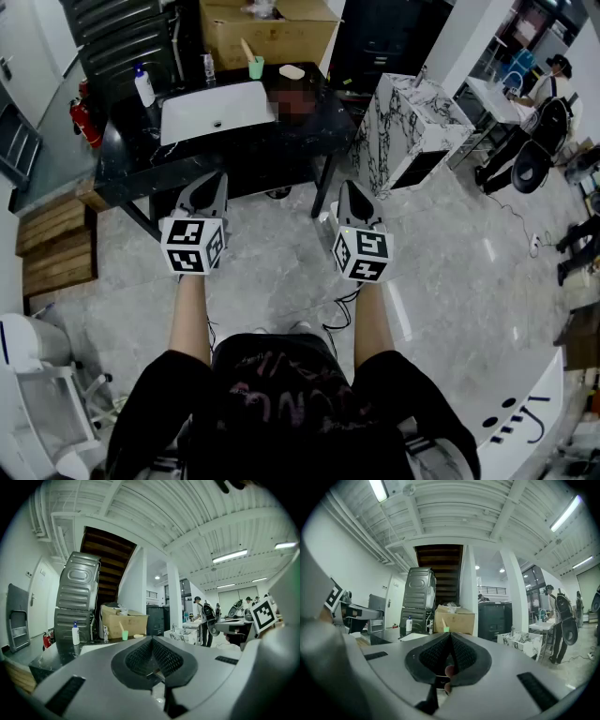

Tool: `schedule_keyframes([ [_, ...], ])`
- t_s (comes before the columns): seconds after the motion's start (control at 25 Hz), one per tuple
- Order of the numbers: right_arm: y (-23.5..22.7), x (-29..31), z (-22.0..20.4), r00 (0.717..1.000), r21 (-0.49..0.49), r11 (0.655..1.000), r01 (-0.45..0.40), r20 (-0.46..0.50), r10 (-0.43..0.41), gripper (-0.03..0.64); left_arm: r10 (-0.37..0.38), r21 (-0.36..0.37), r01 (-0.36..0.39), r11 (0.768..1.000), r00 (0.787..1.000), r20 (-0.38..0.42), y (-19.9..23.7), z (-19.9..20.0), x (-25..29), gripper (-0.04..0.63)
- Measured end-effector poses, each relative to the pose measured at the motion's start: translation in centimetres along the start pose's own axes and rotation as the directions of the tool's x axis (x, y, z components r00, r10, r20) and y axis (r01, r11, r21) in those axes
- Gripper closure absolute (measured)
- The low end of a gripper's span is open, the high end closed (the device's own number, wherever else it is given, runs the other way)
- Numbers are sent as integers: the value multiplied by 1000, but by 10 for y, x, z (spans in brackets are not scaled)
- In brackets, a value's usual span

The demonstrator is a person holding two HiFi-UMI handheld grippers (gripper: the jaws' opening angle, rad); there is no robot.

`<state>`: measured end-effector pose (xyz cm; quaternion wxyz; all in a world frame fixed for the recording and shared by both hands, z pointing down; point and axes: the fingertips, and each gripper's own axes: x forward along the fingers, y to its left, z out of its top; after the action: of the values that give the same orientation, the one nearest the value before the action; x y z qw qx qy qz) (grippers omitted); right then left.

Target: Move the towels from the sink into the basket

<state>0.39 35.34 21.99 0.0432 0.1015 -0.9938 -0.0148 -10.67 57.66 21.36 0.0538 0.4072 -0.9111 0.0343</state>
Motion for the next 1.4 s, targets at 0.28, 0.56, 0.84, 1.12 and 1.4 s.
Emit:
schedule_keyframes([
  [0.28, 2, 1, -3, 1000, -5, 1000, 3, -3, -3, 603, 1, 1, -1, 1000, 1000, 1, 0, -3, -2, 578],
  [0.56, 5, -3, -2, 1000, -18, 1000, 1, -3, -1, 603, 3, -2, -3, 1000, 1000, -1, -2, -3, -6, 578],
  [0.84, 8, -5, -7, 1000, -23, 1000, 12, -1, -12, 603, -3, -4, 3, 1000, 1000, -15, -3, -13, -9, 578],
  [1.12, 10, -8, -17, 999, -9, 1000, 24, -23, -24, 603, -22, -13, 22, 1000, 999, -31, -2, -21, -7, 578],
  [1.4, 4, -9, -17, 999, -3, 999, 45, -25, -46, 603, -47, -19, 46, 999, 998, -31, -2, -23, 0, 578],
])
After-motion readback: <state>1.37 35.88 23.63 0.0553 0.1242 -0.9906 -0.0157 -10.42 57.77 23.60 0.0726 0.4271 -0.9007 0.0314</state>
